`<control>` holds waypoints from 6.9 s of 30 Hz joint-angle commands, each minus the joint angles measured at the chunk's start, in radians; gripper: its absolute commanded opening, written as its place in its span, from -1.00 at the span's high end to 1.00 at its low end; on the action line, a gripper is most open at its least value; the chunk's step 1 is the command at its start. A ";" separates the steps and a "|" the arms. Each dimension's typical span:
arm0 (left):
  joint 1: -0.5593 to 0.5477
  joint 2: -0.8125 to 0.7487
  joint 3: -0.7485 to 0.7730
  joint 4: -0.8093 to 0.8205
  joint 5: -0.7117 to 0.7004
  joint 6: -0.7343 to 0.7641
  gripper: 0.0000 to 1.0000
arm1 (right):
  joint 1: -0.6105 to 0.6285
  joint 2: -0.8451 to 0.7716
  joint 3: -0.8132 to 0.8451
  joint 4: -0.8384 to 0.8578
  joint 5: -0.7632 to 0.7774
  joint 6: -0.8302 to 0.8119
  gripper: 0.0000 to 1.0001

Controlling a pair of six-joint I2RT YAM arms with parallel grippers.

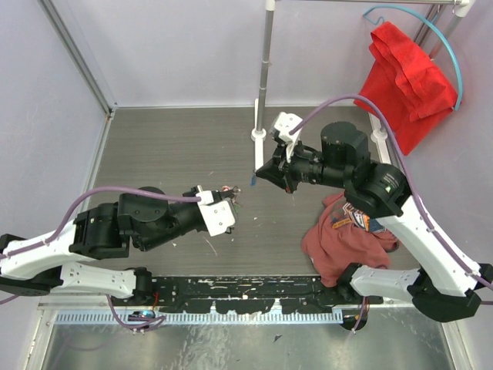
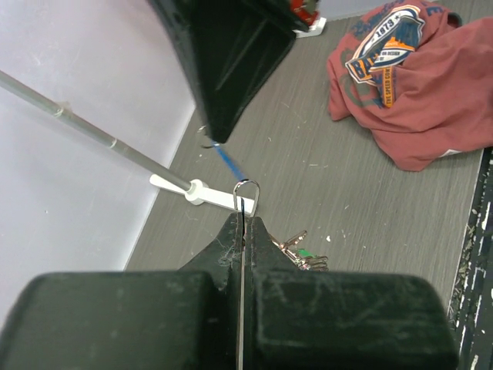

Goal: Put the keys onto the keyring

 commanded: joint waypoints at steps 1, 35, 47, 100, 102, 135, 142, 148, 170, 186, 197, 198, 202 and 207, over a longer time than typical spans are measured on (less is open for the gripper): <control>-0.003 -0.007 0.053 -0.012 0.058 -0.005 1.00 | -0.067 0.060 0.099 -0.033 -0.135 -0.138 0.99; -0.002 0.043 0.196 -0.236 0.276 -0.014 1.00 | -0.006 0.308 0.483 -0.464 -0.658 -0.502 0.99; -0.003 0.052 0.205 -0.240 0.289 -0.014 1.00 | 0.012 0.290 0.478 -0.464 -0.724 -0.506 0.99; -0.002 0.043 0.184 -0.217 0.199 -0.027 1.00 | 0.061 0.056 0.368 -0.257 -0.115 -0.201 0.99; -0.001 0.047 0.181 -0.217 0.176 -0.033 1.00 | 0.061 0.038 0.338 -0.235 -0.072 -0.150 0.99; -0.002 0.046 0.156 -0.217 0.102 -0.078 1.00 | -0.151 0.105 -0.552 0.224 0.224 0.296 0.18; -0.002 0.056 0.157 -0.198 0.114 -0.077 1.00 | -0.151 -0.154 -0.362 0.297 -0.188 0.197 0.16; -0.002 0.076 0.167 -0.190 0.117 -0.076 1.00 | -0.114 -0.185 -0.267 0.401 -0.391 0.238 0.12; -0.002 0.099 0.186 -0.204 0.138 -0.080 1.00 | 0.118 -0.142 -0.205 0.356 -0.256 0.121 0.61; -0.002 0.056 0.131 -0.148 0.112 -0.074 0.72 | 0.119 -0.155 -0.204 0.438 -0.197 0.251 0.99; -0.002 -0.017 0.022 0.035 0.029 -0.025 -0.26 | 0.119 -0.165 -0.227 0.524 -0.063 0.415 0.99; -0.003 -0.019 0.010 0.056 0.014 -0.011 -0.37 | 0.119 -0.163 -0.225 0.526 -0.056 0.426 0.99; -0.004 -0.025 -0.033 0.148 -0.039 0.049 -0.44 | 0.119 -0.159 -0.230 0.546 -0.038 0.466 0.99; -0.006 -0.021 -0.065 0.252 -0.073 0.103 -0.37 | 0.119 -0.161 -0.241 0.570 -0.024 0.500 0.99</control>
